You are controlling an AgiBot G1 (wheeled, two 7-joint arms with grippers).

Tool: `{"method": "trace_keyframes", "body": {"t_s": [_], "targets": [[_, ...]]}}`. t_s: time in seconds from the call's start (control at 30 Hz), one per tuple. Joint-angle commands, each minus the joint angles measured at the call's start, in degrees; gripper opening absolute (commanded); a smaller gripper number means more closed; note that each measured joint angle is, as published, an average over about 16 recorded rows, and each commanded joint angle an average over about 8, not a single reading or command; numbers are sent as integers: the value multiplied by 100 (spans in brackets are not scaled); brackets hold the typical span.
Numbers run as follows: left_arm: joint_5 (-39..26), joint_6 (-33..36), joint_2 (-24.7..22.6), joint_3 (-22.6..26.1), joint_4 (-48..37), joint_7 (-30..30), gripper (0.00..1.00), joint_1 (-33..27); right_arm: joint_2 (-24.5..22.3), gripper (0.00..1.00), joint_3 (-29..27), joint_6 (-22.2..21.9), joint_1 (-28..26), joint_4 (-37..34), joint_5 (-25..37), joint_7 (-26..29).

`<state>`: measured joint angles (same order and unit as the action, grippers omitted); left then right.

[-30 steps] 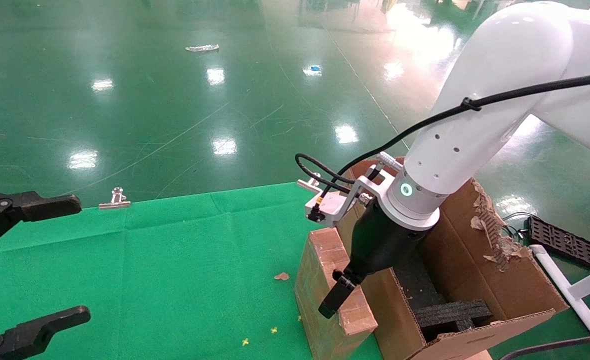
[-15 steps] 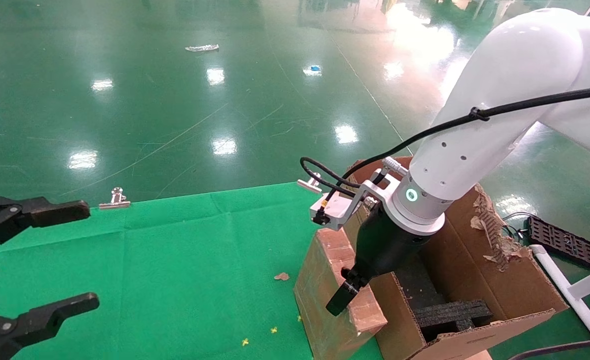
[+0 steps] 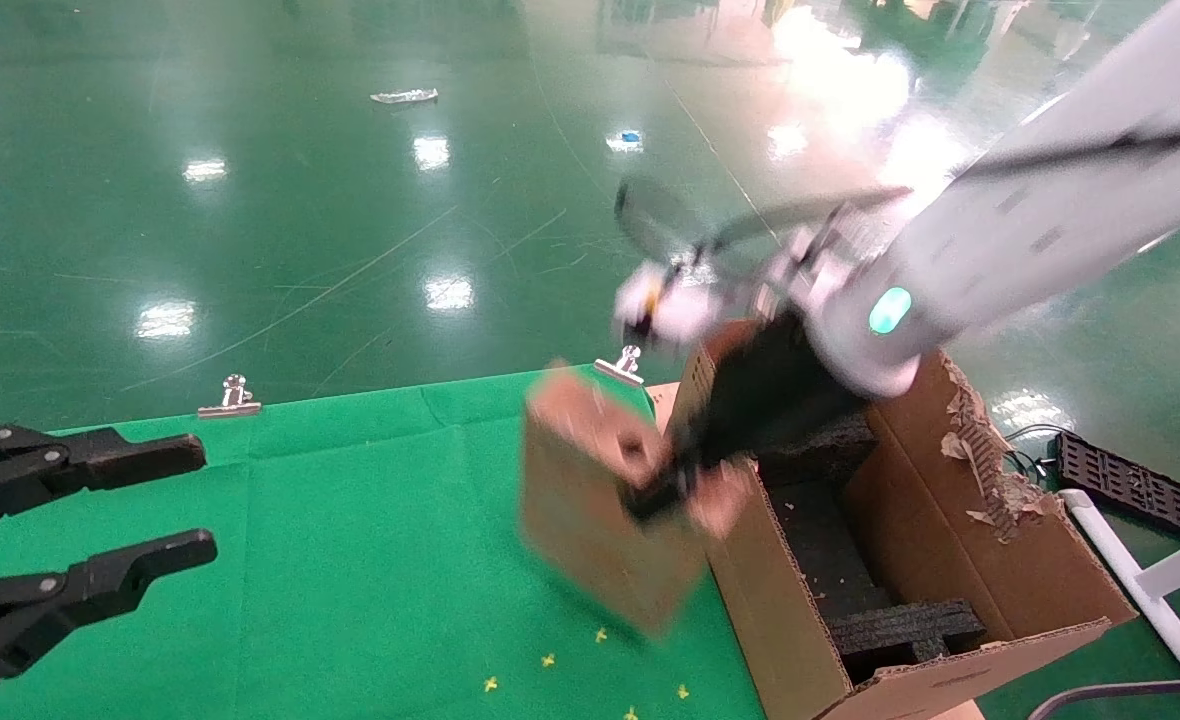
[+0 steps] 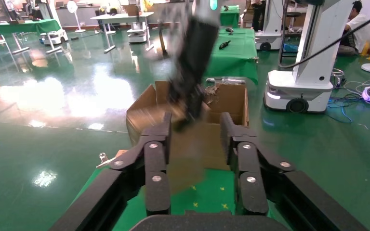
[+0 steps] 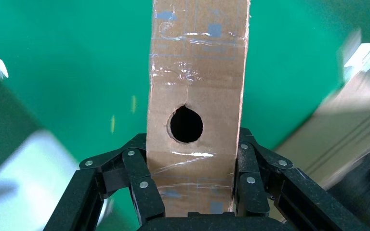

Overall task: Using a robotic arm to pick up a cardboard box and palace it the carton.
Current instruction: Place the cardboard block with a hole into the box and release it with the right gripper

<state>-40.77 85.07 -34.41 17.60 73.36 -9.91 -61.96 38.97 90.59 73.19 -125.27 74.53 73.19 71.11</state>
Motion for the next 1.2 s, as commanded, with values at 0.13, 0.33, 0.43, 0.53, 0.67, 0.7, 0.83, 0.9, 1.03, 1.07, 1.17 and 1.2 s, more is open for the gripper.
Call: {"method": "trace_keyframes", "body": {"t_s": [0.13, 0.33, 0.43, 0.53, 0.67, 0.7, 0.83, 0.9, 1.03, 1.07, 1.17, 1.2], "targets": [[1, -1, 1, 1, 0, 1, 0, 0, -692, 0, -524, -491, -299, -195, -298, -933], [2, -1, 1, 3, 0, 1, 0, -1, -1153, 0, -674, -543, -641, -897, 15, -1331], [2, -1, 1, 3, 0, 2, 0, -1, -1316, 0, -636, -377, -818, -1226, 303, -1330], [3, -2, 2, 4, 0, 2, 0, -1, -1440, 0, -562, -154, -944, -1525, 568, -1274], [4, -2, 2, 5, 0, 3, 43, -1, -1494, 0, -415, 149, -968, -1976, 837, -1156], [4, -2, 2, 5, 0, 3, 55, -1, -1484, 0, -374, 215, -947, -2102, 882, -1128], [4, -3, 3, 6, 0, 3, 100, -1, -1384, 0, -212, 435, -794, -2670, 996, -1013], [5, -3, 3, 7, 0, 3, 100, -2, -1310, 0, -139, 509, -688, -2959, 1019, -966], [5, -3, 3, 8, 0, 4, 100, -2, -1136, 0, -14, 597, -451, -3489, 1042, -920], [5, -3, 3, 8, 0, 4, 100, -2, -1090, 0, 12, 605, -391, -3603, 1046, -922], [6, -4, 4, 9, 0, 4, 100, -2, -960, 0, 78, 588, -215, -3911, 1056, -956], [6, -4, 4, 9, 0, 4, 100, -2, -922, 0, 94, 568, -161, -3998, 1061, -973]]}}
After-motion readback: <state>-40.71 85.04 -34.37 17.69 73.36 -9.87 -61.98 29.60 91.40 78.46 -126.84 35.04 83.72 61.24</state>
